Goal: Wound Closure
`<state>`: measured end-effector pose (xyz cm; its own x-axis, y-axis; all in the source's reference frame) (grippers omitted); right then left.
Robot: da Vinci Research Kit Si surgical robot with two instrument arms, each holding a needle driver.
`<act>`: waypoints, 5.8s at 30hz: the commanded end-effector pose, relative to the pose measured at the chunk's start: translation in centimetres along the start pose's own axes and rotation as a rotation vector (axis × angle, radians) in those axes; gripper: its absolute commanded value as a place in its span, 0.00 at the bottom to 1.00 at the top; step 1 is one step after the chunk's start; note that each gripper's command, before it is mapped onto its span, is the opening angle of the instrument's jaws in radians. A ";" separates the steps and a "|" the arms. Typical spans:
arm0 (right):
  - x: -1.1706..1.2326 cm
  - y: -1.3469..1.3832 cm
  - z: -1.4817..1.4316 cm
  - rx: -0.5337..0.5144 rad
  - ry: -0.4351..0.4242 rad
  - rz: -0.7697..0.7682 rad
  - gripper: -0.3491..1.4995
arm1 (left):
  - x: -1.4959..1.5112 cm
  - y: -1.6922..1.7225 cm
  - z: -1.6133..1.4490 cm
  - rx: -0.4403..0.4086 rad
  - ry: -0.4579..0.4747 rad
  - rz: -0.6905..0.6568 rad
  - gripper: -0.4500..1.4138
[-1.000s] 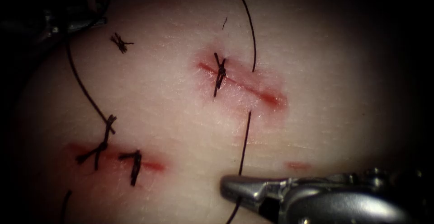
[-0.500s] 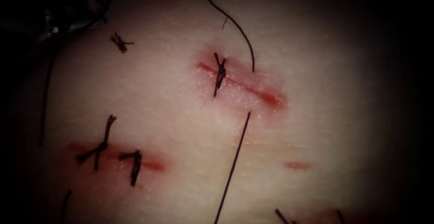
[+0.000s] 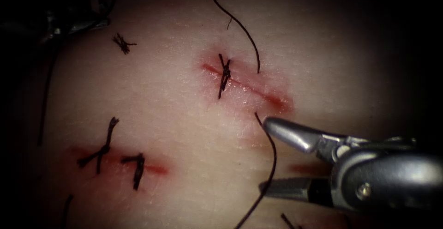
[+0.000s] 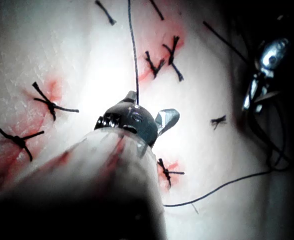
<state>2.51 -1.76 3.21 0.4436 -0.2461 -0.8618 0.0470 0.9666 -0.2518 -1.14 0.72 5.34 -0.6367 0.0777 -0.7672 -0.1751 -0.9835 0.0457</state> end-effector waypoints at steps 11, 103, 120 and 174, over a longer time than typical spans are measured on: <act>-0.99 -0.04 0.60 -0.037 -0.013 0.014 0.90 | -0.01 0.05 0.15 0.008 0.000 0.002 0.00; -1.26 -0.33 0.84 0.095 -0.004 0.054 0.00 | -0.01 0.14 0.27 -0.016 -0.004 0.010 0.00; -0.18 -0.43 0.49 0.160 0.051 0.038 0.00 | -0.02 0.13 0.25 -0.018 -0.003 0.011 0.00; -1.21 0.56 -0.23 -0.129 -0.151 0.592 0.90 | 0.33 -0.19 -0.20 0.134 0.077 -0.206 0.49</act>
<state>1.72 -0.98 3.97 0.4793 0.3559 -0.8023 -0.3545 0.9147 0.1940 -1.13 0.90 4.91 -0.5179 0.2495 -0.8183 -0.4006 -0.9159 -0.0257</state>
